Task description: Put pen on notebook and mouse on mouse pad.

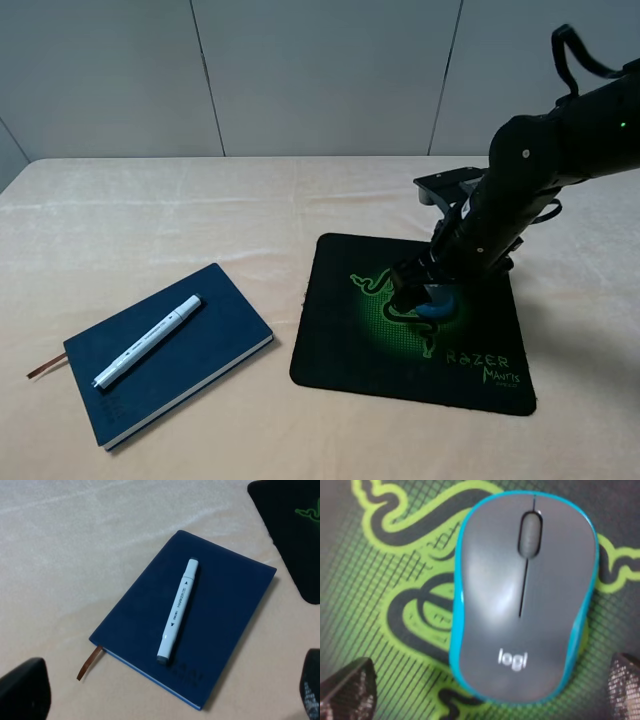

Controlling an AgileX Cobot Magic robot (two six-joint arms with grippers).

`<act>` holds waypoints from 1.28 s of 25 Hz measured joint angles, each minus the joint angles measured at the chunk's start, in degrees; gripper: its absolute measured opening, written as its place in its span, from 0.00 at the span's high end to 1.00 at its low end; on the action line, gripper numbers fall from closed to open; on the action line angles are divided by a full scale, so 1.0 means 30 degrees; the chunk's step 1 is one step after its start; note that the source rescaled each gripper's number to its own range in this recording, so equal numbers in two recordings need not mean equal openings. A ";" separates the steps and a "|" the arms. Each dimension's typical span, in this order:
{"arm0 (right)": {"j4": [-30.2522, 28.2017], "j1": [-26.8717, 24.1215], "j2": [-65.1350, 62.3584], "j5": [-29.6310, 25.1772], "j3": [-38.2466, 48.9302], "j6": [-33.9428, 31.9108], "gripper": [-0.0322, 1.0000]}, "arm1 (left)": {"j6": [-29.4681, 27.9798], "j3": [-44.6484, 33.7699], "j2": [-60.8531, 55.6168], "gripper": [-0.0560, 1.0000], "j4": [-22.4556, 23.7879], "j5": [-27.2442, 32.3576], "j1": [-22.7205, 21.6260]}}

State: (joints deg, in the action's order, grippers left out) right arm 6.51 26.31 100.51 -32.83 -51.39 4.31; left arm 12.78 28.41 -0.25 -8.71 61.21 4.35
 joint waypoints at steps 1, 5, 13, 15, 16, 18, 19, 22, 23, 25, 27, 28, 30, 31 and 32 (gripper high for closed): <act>0.0000 0.0000 -0.0426 -0.0632 -0.0193 0.0000 0.00 | 0.0000 0.0000 0.0000 0.00 0.0000 0.0000 0.0000; 0.0000 0.0000 -0.2431 -0.3160 -0.0773 0.0000 0.00 | 0.0000 0.0000 0.0000 0.00 0.0000 0.0000 0.0000; 0.0000 0.0000 -0.7775 -0.8444 -0.0899 0.0000 0.00 | 0.0000 0.0000 0.0000 0.00 0.0000 0.0000 0.0000; 0.0000 0.0000 -0.9312 -0.9672 -0.0899 0.0000 0.00 | 0.0000 0.0000 0.0000 0.00 0.0000 0.0000 0.0000; 0.0000 0.0000 -1.0073 -1.0235 -0.0899 0.0000 0.00 | 0.0000 0.0000 0.0000 0.00 0.0000 0.0000 0.0000; 0.0000 0.0000 -1.1486 -1.1094 -0.0899 0.0000 0.00 | 0.0000 0.0000 0.0000 0.00 0.0000 0.0000 0.0000; 0.0000 0.0000 -1.2252 -1.1500 -0.0899 0.0000 0.00 | 0.0000 0.0000 0.0000 0.00 0.0000 0.0000 0.0000; 0.0000 0.0000 -1.4600 -1.2142 -0.0899 0.0000 0.00 | 0.0000 0.0000 0.0000 0.00 0.0000 0.0000 0.0000; 0.0000 0.0000 -1.5477 -1.2159 -0.0899 0.0000 0.00 | 0.0000 0.0000 0.0000 0.00 0.0000 0.0000 0.0000; 0.0000 0.0016 -1.7185 -1.2159 -0.0767 -0.0272 0.00 | 0.0000 0.0000 0.0000 0.00 0.0000 0.0000 0.0000; 0.0000 0.0034 -1.9017 -1.2183 -0.0305 -0.0573 0.00 | 0.0000 0.0000 0.0000 0.00 0.0000 0.0000 0.0000; 0.0000 0.0034 -2.0066 -1.2202 0.0118 -0.0650 0.00 | 0.0000 0.0000 0.0000 0.00 0.0000 0.0000 0.0000; 0.0000 0.0054 -2.2272 -1.2201 0.1121 -0.0776 0.00 | 0.0000 0.0000 0.0000 0.00 0.0000 0.0000 0.0000; -0.0021 0.0054 -2.3208 -1.2179 0.1788 -0.0846 0.00 | 0.0000 0.0000 0.0000 0.00 0.0000 0.0000 0.0000; -0.0108 0.0054 -2.4288 -1.2054 0.2494 -0.0953 0.00 | 0.0000 0.0000 0.0000 0.00 0.0000 0.0000 0.0000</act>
State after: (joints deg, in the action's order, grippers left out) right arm 6.18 26.47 27.65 -68.99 -43.90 1.46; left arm 12.78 28.41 -0.25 -8.71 61.21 4.35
